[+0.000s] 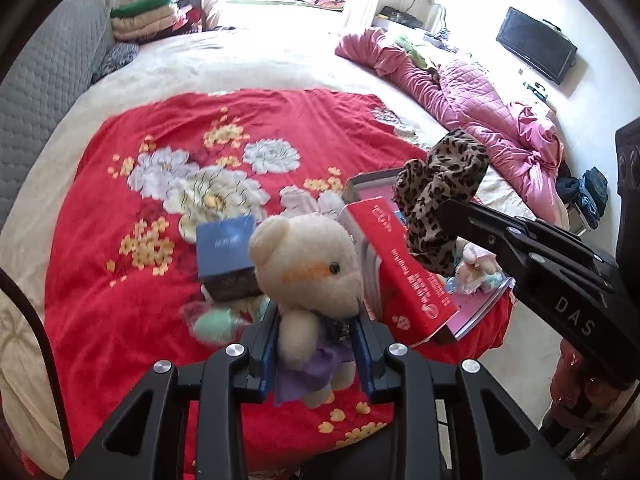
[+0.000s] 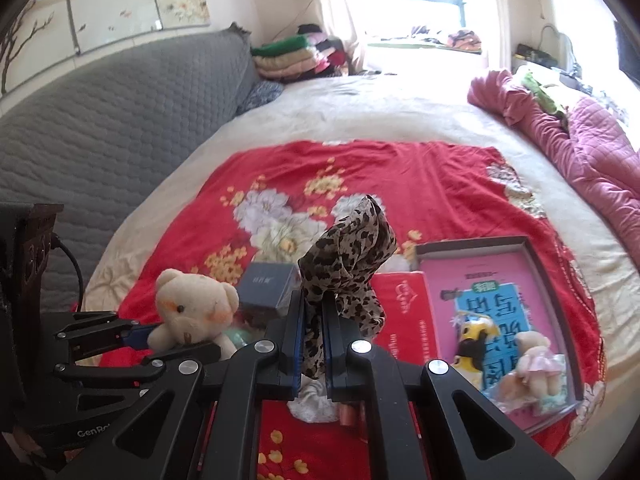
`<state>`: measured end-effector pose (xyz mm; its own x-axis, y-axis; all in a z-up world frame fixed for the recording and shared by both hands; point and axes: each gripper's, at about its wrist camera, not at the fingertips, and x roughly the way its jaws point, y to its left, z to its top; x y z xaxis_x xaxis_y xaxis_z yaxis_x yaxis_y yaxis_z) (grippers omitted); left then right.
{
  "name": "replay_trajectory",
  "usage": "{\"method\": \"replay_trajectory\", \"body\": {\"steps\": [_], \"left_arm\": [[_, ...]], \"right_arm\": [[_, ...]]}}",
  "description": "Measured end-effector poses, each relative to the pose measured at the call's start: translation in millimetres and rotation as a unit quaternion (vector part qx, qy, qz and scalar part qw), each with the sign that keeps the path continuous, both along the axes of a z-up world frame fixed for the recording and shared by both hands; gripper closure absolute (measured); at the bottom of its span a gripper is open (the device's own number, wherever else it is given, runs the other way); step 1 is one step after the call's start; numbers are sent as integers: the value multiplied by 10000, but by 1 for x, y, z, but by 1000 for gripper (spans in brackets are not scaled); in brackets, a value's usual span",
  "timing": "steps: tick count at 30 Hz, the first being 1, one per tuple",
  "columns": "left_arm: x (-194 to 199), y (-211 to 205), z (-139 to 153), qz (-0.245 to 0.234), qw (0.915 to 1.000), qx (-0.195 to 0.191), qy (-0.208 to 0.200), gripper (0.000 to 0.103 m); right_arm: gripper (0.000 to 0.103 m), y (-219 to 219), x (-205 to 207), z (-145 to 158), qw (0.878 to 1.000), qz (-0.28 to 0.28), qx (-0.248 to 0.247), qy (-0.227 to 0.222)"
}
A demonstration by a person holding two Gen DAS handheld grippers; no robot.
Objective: Organize soft objects
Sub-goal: 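Carry the white bear and leopard-print cloth over the pink tray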
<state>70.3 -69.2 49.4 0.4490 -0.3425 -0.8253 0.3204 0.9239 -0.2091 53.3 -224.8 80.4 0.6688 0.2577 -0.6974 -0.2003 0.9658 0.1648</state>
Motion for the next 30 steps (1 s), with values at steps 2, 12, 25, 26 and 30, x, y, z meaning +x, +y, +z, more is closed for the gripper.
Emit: {"method": "replay_trajectory", "body": {"steps": [2,12,25,26,30], "left_arm": [[-1,-6,6,-28,10000,-1,-56,71],[-3,-34,26,-252,9993,35,-274,71],[-2,-75,37,-468,9981,42,-389,70],[-2,-78,37,-487,9980,46,-401,70],[0,-93,39,-576,9973,68,-445,70]], "right_arm": [[95,-8,-5,6,10000,-78,4,-56],[95,-38,-27,27,9990,-323,3,-299],[95,-79,-48,46,9960,-712,51,-534],[95,-83,-49,46,9957,-746,57,-544],[95,-100,-56,48,9941,-909,63,-580]]}}
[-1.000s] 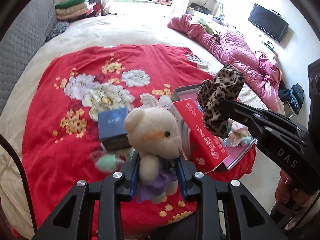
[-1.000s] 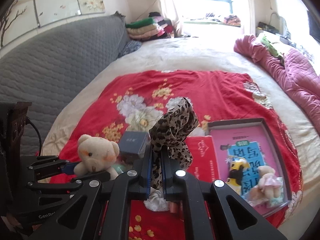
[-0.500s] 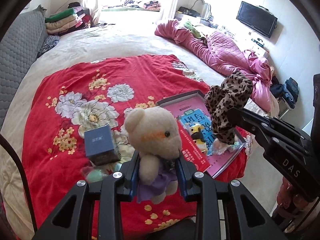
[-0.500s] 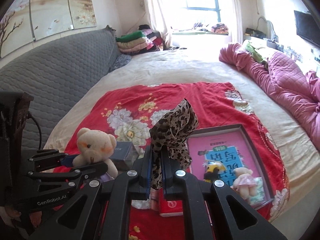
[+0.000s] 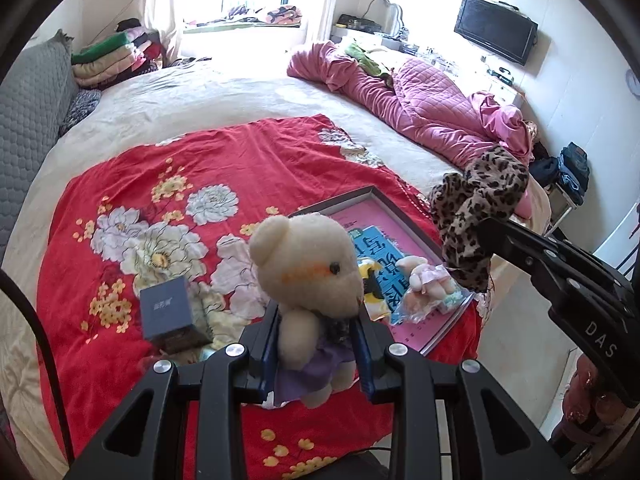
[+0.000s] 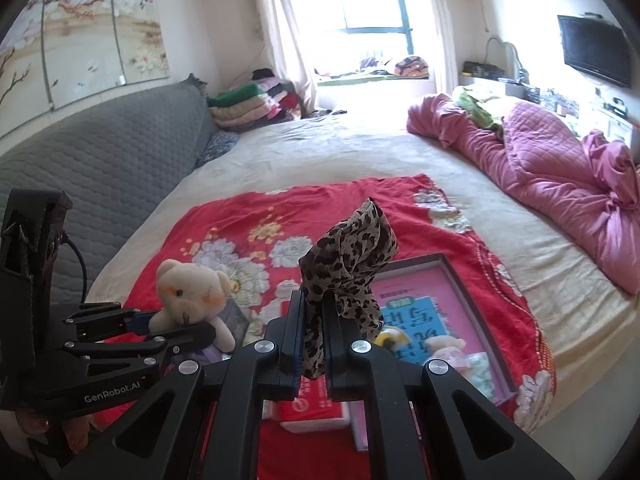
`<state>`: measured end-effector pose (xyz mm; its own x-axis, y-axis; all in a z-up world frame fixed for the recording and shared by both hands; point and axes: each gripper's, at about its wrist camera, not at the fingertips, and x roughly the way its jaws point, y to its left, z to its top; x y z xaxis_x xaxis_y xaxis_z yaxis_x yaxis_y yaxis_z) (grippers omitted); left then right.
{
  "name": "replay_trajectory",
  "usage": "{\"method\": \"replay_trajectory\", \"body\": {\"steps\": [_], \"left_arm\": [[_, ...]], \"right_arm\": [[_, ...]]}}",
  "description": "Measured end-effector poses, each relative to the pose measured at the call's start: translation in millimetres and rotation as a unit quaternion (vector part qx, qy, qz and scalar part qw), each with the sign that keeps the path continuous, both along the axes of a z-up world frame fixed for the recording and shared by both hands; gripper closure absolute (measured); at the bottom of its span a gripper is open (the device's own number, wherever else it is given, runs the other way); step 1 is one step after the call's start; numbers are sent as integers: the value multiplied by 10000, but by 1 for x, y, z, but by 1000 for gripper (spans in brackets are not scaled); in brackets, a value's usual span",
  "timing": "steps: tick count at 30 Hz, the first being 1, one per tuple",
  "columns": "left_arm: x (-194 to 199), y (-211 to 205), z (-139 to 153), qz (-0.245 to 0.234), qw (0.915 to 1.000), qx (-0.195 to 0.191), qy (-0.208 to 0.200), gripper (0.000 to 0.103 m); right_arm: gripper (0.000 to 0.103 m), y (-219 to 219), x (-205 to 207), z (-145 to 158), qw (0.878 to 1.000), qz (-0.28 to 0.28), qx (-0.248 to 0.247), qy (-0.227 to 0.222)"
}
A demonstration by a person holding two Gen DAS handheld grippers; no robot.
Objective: Organize soft objects
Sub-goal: 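Carry the white bear and leopard-print cloth over the pink tray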
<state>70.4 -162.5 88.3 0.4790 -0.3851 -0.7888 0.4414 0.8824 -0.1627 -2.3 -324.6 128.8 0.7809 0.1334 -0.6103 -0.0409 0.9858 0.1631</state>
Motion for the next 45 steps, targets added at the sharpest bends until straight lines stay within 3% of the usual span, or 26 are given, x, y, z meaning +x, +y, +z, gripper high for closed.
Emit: {"method": "replay_trajectory", "body": {"steps": [15,23,33,45], "left_arm": [[13,-55,-9,-329,9994,104,-10,70],[25,-86,-36,-565,9980,201,213,70],[46,-128,-85,-850,9936,378,637,70],[73,-145,-117,-891,9906,536,893,70]], "right_arm": [[95,-56,-11,-7,9990,-444,-29,94],[95,-79,-13,-27,9974,-637,-73,325],[95,-94,-12,-76,9937,-697,-45,877],[95,-70,2,-142,9875,-412,85,1516]]}}
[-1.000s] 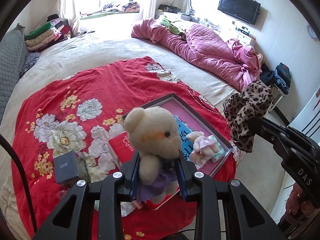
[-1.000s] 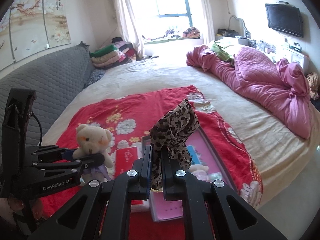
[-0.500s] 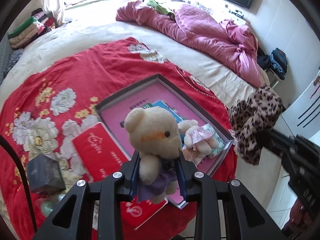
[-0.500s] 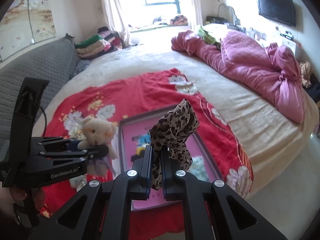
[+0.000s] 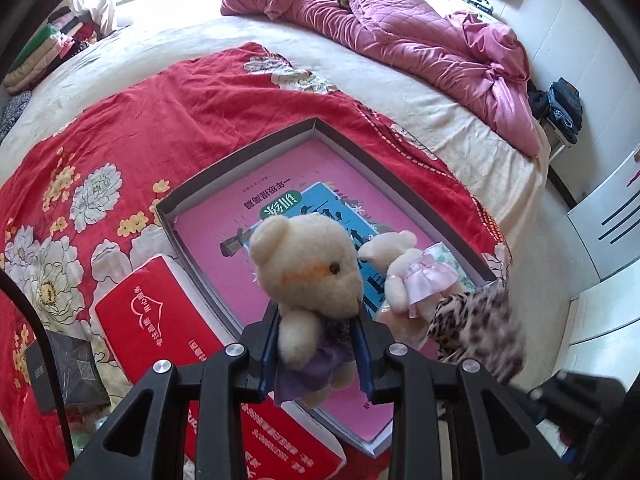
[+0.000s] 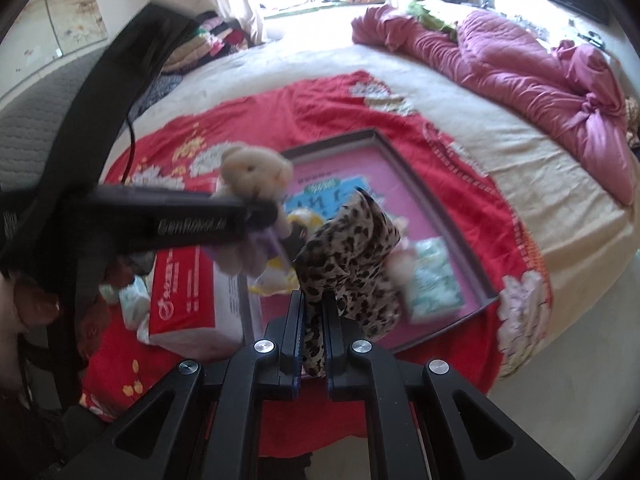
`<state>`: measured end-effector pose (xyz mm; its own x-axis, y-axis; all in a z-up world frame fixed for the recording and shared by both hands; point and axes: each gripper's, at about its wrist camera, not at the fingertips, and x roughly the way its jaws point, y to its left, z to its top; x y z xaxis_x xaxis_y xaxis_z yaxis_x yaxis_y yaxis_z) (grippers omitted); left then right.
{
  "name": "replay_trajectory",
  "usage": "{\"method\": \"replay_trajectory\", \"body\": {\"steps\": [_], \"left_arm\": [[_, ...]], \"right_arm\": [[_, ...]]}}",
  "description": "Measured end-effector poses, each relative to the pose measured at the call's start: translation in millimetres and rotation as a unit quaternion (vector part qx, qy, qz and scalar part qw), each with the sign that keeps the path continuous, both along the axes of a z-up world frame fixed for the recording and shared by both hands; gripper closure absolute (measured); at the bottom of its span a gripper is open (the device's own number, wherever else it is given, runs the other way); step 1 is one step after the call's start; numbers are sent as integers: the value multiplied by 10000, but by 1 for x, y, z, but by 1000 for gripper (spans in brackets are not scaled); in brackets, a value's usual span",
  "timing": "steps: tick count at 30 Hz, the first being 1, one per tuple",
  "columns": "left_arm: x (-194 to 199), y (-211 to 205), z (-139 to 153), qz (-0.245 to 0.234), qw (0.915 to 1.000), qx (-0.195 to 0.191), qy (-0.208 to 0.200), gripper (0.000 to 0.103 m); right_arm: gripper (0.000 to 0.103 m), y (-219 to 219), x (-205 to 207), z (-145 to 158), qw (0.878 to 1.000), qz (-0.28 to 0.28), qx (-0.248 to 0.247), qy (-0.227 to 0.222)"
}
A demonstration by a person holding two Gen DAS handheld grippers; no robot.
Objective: Organize soft objects
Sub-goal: 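Carry the white bear and leopard-print cloth over the pink tray, then lower the bear and leopard cloth into the tray and open both grippers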
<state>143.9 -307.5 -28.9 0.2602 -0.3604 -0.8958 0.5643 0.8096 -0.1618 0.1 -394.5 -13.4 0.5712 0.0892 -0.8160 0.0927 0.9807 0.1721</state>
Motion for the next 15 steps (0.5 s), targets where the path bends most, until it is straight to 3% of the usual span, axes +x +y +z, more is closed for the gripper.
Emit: {"method": "replay_trajectory", "body": {"steps": [12,15], "left_arm": [[14,-3,-16,36,9998,-30,172,70],[16,-4,-19,24,9998,-27,173,70]], "right_arm": [[91,20,20,-41,9994,146,-64,309],[85,19,20,-47,9993,156,-30,341]]}}
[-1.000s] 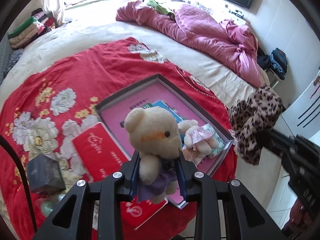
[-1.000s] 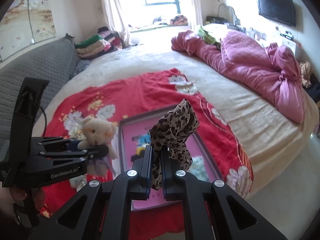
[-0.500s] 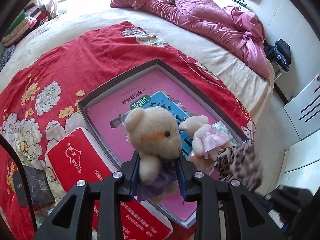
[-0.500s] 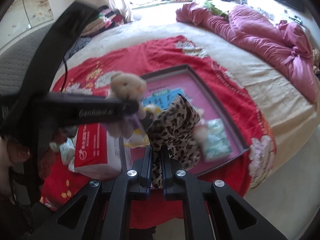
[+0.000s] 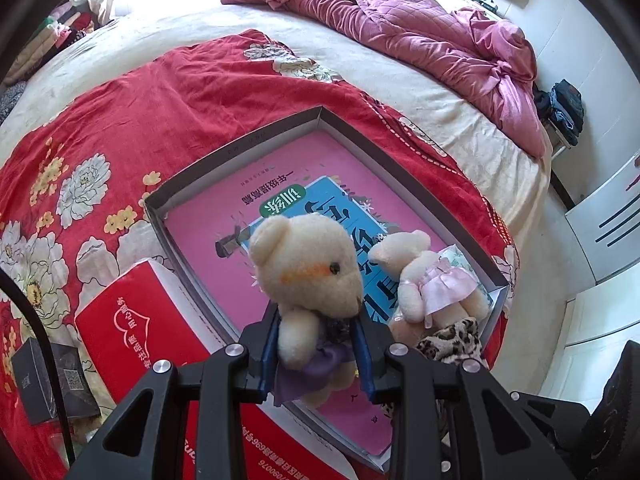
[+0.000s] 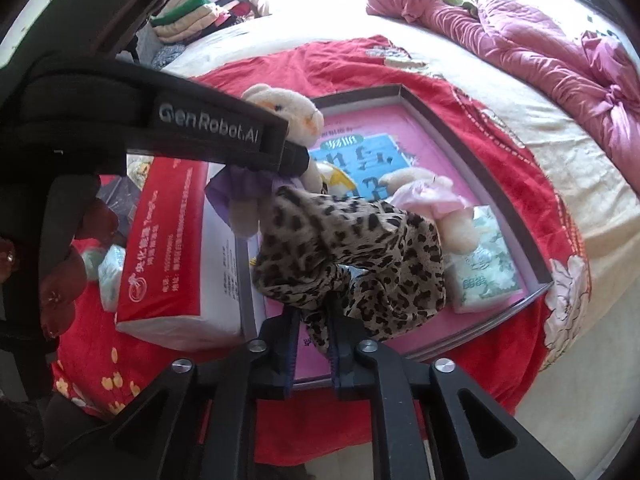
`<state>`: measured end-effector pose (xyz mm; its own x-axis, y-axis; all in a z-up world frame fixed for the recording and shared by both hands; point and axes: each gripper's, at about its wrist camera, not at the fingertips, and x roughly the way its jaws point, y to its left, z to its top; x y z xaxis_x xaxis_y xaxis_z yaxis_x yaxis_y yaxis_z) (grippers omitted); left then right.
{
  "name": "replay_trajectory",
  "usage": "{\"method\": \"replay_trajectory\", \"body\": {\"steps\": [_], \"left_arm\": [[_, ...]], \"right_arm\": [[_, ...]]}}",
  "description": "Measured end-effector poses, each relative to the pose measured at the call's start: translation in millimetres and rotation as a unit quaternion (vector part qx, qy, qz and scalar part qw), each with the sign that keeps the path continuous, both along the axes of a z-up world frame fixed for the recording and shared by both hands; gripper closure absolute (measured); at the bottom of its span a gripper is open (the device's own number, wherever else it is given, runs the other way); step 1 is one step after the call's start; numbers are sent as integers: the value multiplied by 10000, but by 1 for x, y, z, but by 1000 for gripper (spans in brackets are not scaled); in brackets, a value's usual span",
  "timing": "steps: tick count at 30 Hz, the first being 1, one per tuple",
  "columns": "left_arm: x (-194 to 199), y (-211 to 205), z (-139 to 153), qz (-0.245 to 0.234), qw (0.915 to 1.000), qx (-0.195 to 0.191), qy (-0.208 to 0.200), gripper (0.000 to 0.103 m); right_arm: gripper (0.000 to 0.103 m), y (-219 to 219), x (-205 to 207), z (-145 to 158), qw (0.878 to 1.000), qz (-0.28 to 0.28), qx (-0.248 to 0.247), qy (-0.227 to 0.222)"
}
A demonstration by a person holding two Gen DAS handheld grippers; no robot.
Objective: Organize soft objects
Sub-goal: 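Lower the bear and leopard cloth into the tray and open both grippers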
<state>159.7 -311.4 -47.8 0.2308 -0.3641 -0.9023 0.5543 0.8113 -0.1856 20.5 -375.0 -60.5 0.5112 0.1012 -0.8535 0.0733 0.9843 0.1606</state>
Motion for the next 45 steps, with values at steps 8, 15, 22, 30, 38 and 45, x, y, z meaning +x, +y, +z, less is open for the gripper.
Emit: {"method": "replay_trajectory", "body": {"steps": [8,15,22,30,38,45], "left_arm": [[4,2,-3,44,10000,-47,58,70],[2,-1,-5,-2,9999,-87,104,70],[-5,-9,-7,-159,9999,-7,64,60],[-7,-11,-6,-182,9998,-13,65,53],[-7,-10,-5,-164,9998,-79,126,48],[-9,-7,-1,-118,9999,-33,60,42]], "right_arm": [[58,-1,-3,1,9999,-26,128,0],[50,-1,-14,6,9998,-11,213,2],[45,-13,-25,27,9994,-197,200,-192],[44,-27,-32,43,9987,-369,120,-326],[44,-35,-33,44,9979,-542,92,-342],[36,-41,-31,45,9970,-685,13,-349]]}}
